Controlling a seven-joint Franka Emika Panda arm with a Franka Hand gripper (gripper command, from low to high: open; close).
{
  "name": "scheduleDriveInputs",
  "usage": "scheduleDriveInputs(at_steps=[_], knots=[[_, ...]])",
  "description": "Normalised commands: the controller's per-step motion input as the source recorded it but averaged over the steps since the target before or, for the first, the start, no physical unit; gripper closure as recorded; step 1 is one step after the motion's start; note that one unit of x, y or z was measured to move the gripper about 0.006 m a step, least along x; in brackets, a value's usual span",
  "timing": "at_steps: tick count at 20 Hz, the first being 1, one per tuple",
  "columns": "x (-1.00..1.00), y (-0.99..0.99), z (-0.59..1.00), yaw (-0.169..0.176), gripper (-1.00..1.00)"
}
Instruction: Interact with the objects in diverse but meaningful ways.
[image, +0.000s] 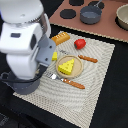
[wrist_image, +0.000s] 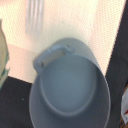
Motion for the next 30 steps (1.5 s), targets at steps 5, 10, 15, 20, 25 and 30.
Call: scheduleDriveInputs(at_steps=[5, 10, 15, 20, 25, 30], knots=[[0.62, 0.49, 0.01, 0.075, -1.00], [0.60, 0.27, -0.03, 0.107, -1.00], [0.47, 0.14, -0.06, 0.175, -1.00], [0.39, 0.00, 0.10, 0.096, -1.00], [0.55, 0.00, 0.12, 0.125, -1.00], [0.49, 0.01, 0.07, -0.055, -1.00]])
